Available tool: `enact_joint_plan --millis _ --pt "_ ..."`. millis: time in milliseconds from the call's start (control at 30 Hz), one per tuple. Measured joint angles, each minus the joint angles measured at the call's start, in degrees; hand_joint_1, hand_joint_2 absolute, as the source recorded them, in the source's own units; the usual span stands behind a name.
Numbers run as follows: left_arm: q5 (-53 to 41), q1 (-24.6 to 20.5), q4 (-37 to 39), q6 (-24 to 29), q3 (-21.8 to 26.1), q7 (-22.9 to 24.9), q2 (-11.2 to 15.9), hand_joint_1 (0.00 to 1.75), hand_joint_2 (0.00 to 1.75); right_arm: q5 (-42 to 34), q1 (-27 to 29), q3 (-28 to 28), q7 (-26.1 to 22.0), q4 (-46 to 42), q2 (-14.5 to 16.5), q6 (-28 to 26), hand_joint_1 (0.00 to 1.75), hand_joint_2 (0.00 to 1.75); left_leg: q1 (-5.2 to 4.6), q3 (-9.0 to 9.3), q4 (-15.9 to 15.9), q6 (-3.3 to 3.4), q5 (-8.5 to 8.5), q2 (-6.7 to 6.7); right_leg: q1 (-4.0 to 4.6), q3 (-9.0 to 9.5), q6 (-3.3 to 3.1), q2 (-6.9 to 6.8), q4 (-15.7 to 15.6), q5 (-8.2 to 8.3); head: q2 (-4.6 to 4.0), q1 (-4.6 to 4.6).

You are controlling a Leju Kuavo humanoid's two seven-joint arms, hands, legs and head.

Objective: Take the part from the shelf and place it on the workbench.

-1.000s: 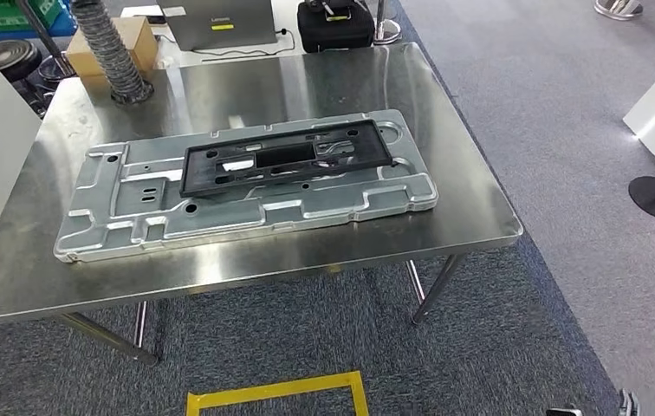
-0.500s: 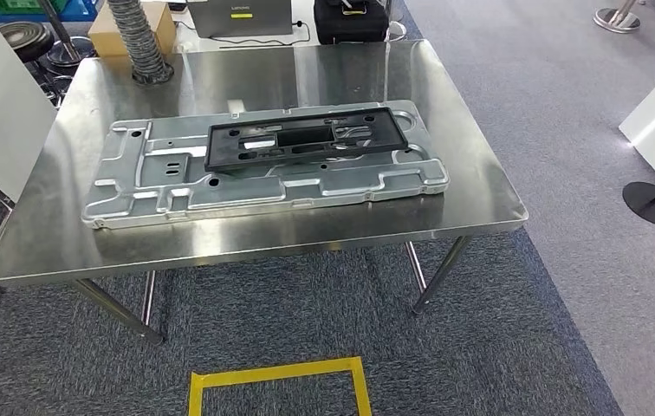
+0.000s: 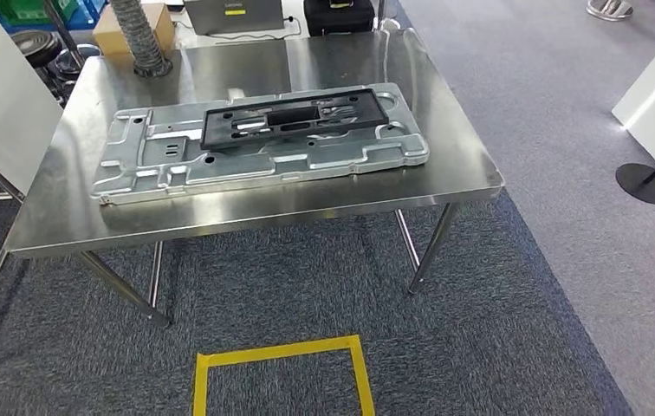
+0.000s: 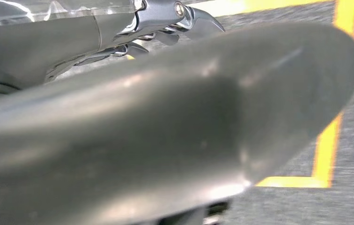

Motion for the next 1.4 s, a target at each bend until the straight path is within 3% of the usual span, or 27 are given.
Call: enact_joint_plan --millis 67,100,167,200,233,300,333,400,433,500,567,600,667,700,733,800,867,933,967,1067,1100,1133,1167,1233,1300,1333,1400 --pt "-0.2 -0.1 0.0 0.2 -0.1 0.5 0.0 0.00 0.00 0.0 0.0 0.1 -0.4 0.0 0.2 0.1 0.00 0.00 0.13 -1.32 7.5 -0.43 -5.46 -0.01 0.06 -2.14 -0.13 -0.05 0.1 1.62 0.01 -0.16" --pt "-0.3 -0.1 0.0 0.3 -0.2 0.7 0.0 0.00 0.00 0.1 0.0 0.1 -0.6 0.0 0.3 0.1 0.00 0.00 0.18 -1.37 10.6 -0.57 -6.05 -0.01 0.09 -3.34 -0.09 -0.09 0.3 2.45 0.00 -0.15" --pt "-0.4 -0.2 0.0 0.3 -0.3 0.7 0.0 0.00 0.00 0.3 0.0 0.3 -0.8 0.1 0.4 0.2 0.00 0.00 0.24 0.94 11.8 -0.69 -3.08 -0.01 0.04 -5.99 0.17 -0.14 1.0 3.97 0.00 -0.16" --pt "-0.4 -0.3 0.0 0.3 -0.3 0.6 0.0 0.00 0.00 0.5 -0.1 0.4 -0.8 0.1 0.4 0.2 0.00 0.00 0.26 3.58 9.4 -0.67 -1.29 -0.02 -0.02 -7.30 0.38 -0.14 1.5 4.65 0.00 -0.17" --pt "-0.4 -0.4 0.0 0.3 -0.4 0.5 0.0 0.00 0.00 0.6 -0.1 0.5 -0.7 0.1 0.5 0.3 0.00 0.00 0.23 7.09 5.2 -0.61 -0.93 -0.04 -0.01 -8.45 0.63 -0.12 2.1 5.22 0.01 -0.19" --pt "-0.4 -0.8 0.0 0.3 -0.5 -0.2 0.0 0.00 0.00 0.8 -0.2 0.7 -0.8 0.2 0.5 0.5 0.00 0.00 0.04 13.19 -3.8 0.04 -3.24 -0.11 0.08 -9.80 1.24 -0.14 3.0 6.30 0.01 -0.10" --pt "-0.4 -1.0 0.0 0.2 -0.5 -0.6 0.0 0.00 0.00 0.9 -0.3 0.9 -0.9 0.2 0.5 0.7 0.00 0.00 -0.12 14.61 -6.3 0.53 -4.45 -0.15 0.07 -10.02 1.57 -0.19 3.1 6.90 0.01 -0.14" --pt "-0.2 -1.0 0.0 -0.1 -0.5 -1.3 0.1 0.00 0.00 1.2 -0.2 1.1 -1.2 0.2 0.5 0.9 0.00 0.00 -0.22 14.26 -7.1 1.69 -4.08 0.05 -0.08 -10.17 2.25 -0.18 3.0 7.86 0.01 -0.25" --pt "-0.2 -1.0 0.0 -0.3 -0.5 -1.6 0.1 0.00 0.00 1.4 -0.2 1.2 -1.3 0.2 0.5 1.0 0.00 0.00 -0.17 13.70 -7.0 2.24 -3.43 0.21 -0.21 -10.46 2.57 -0.06 3.5 7.00 0.01 -0.35" --pt "0.0 -1.0 0.0 -0.4 -0.5 -1.9 0.1 0.00 0.00 1.5 -0.2 1.3 -1.6 0.3 0.5 0.9 0.00 0.00 -0.09 12.14 -7.1 3.05 -1.80 0.49 -0.47 -11.58 3.09 0.19 7.5 1.61 0.00 -0.17" --pt "0.3 -1.0 0.0 -0.4 -0.4 -2.0 0.2 0.00 0.00 1.6 -0.2 1.3 -2.2 0.3 0.5 0.9 0.00 0.00 -0.23 10.00 -7.0 3.32 -0.05 0.51 -0.59 -12.88 3.51 0.23 15.1 -4.58 0.01 0.11" --pt "0.4 -1.0 0.0 -0.3 -0.4 -1.9 0.2 0.00 0.00 1.6 -0.3 1.4 -2.6 0.3 0.5 0.9 0.00 0.00 -0.31 8.81 -6.9 3.31 0.82 0.54 -0.63 -13.08 3.66 0.24 18.6 -5.62 0.00 0.14" --pt "0.4 -1.0 0.0 -0.3 -0.4 -1.8 0.2 0.00 0.00 1.6 -0.4 1.4 -3.1 0.3 0.5 0.9 0.00 0.00 -0.42 6.40 -6.5 3.17 2.41 0.63 -0.64 -11.37 3.62 0.24 20.7 -3.45 0.00 0.15" --pt "0.4 -1.0 0.0 -0.3 -0.4 -1.6 0.2 0.00 0.00 1.6 -0.4 1.4 -3.2 0.3 0.5 0.9 0.00 0.00 -0.47 5.22 -6.2 3.08 3.13 0.64 -0.62 -9.05 3.42 0.25 18.8 -1.78 0.00 0.16" --pt "0.4 -1.0 0.0 -0.3 -0.4 -1.5 0.2 0.00 0.00 1.5 -0.5 1.4 -3.3 0.3 0.5 0.9 0.00 0.00 -0.49 4.26 -5.9 2.95 3.79 0.61 -0.55 -5.58 3.05 0.29 14.9 -1.10 0.00 0.15" --pt "0.4 -1.0 0.0 -0.4 -0.4 -1.3 0.1 0.00 0.00 1.5 -0.8 1.4 -3.3 0.3 0.5 0.8 0.00 0.00 -0.63 2.92 -5.3 2.50 4.91 0.55 -0.17 1.91 2.25 0.34 4.9 -2.60 0.01 0.12" --pt "0.4 -1.1 0.0 -0.5 -0.4 -1.1 0.1 0.00 0.00 1.4 -1.0 1.4 -3.3 0.3 0.5 0.6 0.00 0.00 -0.62 2.18 -5.1 1.83 6.13 0.63 0.27 4.92 1.60 0.41 -0.3 -4.04 0.00 0.09" --pt "0.4 -1.1 0.0 -0.6 -0.4 -1.0 0.1 0.00 0.00 1.4 -1.0 1.4 -3.2 0.3 0.5 0.7 0.00 0.00 -0.40 1.42 -4.8 1.17 6.35 0.54 0.19 3.93 0.87 0.30 -0.5 -3.18 0.00 0.12" --pt "0.5 -1.0 0.0 -0.6 -0.3 -0.9 0.1 0.00 0.00 1.4 -0.9 1.4 -3.1 0.4 0.5 0.7 0.00 0.00 -0.31 0.86 -3.8 0.89 4.91 0.40 0.11 3.28 0.47 0.18 -0.6 -2.53 -0.01 0.08" --pt "0.8 -0.8 0.0 -0.5 -0.3 -0.9 0.1 0.00 0.00 1.5 -0.7 1.4 -3.0 0.5 0.5 0.9 0.00 0.00 0.03 -1.34 4.6 0.18 -3.17 0.12 0.23 0.97 -0.20 -0.05 -0.5 -0.55 -0.01 -0.23" --pt "0.8 -0.8 0.0 -0.5 -0.3 -0.8 0.1 0.00 0.00 1.5 -0.6 1.4 -2.9 0.5 0.5 1.0 0.00 0.00 0.16 -1.77 7.9 -0.04 -4.35 0.12 0.30 0.11 -0.22 -0.10 -0.4 0.07 -0.01 -0.28" --pt "0.9 -0.8 0.0 -0.4 -0.3 -0.6 0.0 0.00 0.00 1.6 -0.6 1.4 -2.9 0.5 0.5 1.0 0.00 0.00 0.27 -1.69 10.2 -0.22 -3.98 0.11 0.35 -0.83 -0.17 -0.14 -0.2 0.65 -0.01 -0.26" --pt "1.0 -0.8 0.0 -0.3 -0.2 -0.4 0.0 0.00 0.00 1.6 -0.6 1.4 -2.9 0.5 0.5 1.1 0.00 0.00 0.35 -0.89 10.9 -0.31 -2.40 0.12 0.34 -1.85 -0.06 -0.16 0.1 1.17 -0.01 -0.27" --pt "1.1 -0.9 0.0 0.0 -0.1 0.3 0.1 0.00 0.00 1.3 -0.6 1.4 -2.7 0.5 0.5 1.4 0.00 0.00 0.40 3.51 6.5 -0.21 0.58 0.11 0.21 -3.81 0.33 -0.14 1.2 1.92 0.01 -0.29" --pt "1.1 -1.1 0.0 0.5 0.0 1.0 0.1 0.00 0.00 0.6 -0.7 1.2 -2.6 0.5 0.5 2.3 0.00 0.00 0.25 8.86 -1.3 0.22 -0.47 0.09 0.29 -5.25 0.87 -0.15 2.4 2.34 0.01 -0.27" --pt "1.0 -1.2 0.0 0.7 0.0 1.3 0.1 0.00 0.44 0.2 -0.8 1.1 -2.6 0.5 0.5 2.9 0.00 0.00 0.15 10.29 -3.9 0.57 -1.65 0.08 0.36 -5.72 1.19 -0.19 2.9 2.56 0.01 -0.26" --pt "1.0 -1.2 0.0 1.0 0.0 1.7 0.1 0.00 1.31 -0.4 -0.9 0.8 -2.5 0.5 0.5 3.9 0.00 0.00 0.07 10.57 -5.7 1.43 -2.50 0.12 0.40 -6.32 1.91 -0.28 3.2 3.06 0.01 -0.21"
